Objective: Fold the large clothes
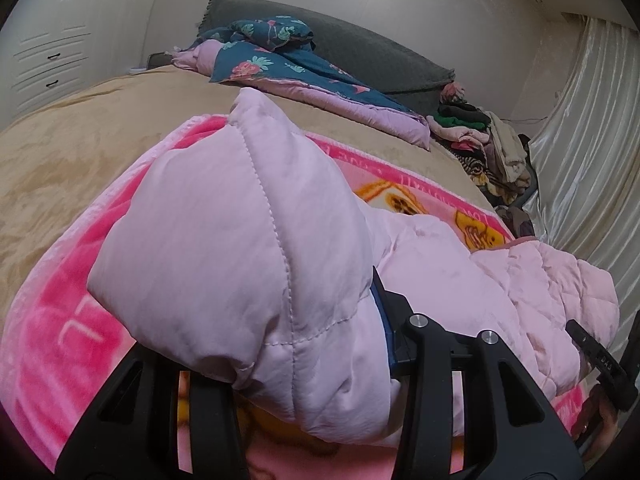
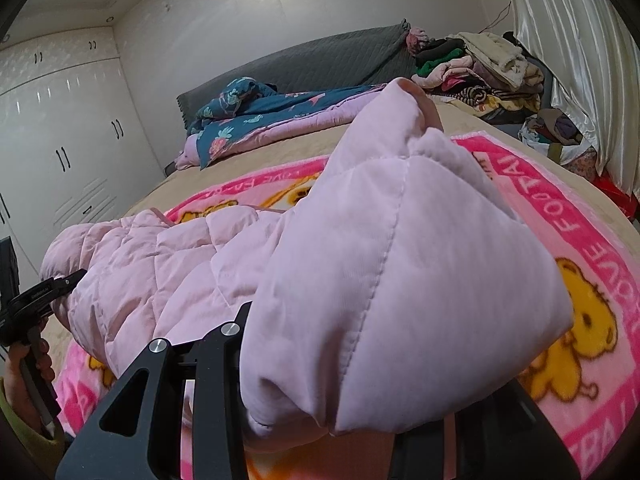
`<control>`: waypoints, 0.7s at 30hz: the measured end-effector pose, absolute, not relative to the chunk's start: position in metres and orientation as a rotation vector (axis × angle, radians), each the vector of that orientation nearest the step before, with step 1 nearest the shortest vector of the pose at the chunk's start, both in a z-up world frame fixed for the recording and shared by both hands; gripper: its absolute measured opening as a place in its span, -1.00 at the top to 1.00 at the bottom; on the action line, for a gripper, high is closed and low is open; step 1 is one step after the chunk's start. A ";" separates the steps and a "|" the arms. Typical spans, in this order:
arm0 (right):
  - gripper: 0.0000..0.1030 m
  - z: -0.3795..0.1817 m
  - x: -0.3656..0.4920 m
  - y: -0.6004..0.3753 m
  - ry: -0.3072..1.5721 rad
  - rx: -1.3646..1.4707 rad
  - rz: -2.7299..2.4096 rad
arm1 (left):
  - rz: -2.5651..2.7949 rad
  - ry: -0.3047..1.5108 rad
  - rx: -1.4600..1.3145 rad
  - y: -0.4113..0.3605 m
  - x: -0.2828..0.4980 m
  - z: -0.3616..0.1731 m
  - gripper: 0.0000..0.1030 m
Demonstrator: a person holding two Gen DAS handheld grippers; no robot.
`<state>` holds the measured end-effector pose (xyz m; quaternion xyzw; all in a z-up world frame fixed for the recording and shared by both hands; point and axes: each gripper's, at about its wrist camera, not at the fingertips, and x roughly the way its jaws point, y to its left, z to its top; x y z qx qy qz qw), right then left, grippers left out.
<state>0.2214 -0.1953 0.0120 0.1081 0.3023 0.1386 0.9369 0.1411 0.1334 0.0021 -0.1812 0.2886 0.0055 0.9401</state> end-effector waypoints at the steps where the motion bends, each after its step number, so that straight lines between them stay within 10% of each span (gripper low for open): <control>1: 0.32 0.011 0.217 -0.195 0.621 0.219 0.284 | 0.013 0.591 -0.370 0.134 0.138 0.001 0.33; 21: 0.15 -0.031 0.176 -0.202 0.741 0.303 0.236 | 0.059 0.657 -0.320 0.134 0.102 -0.035 0.14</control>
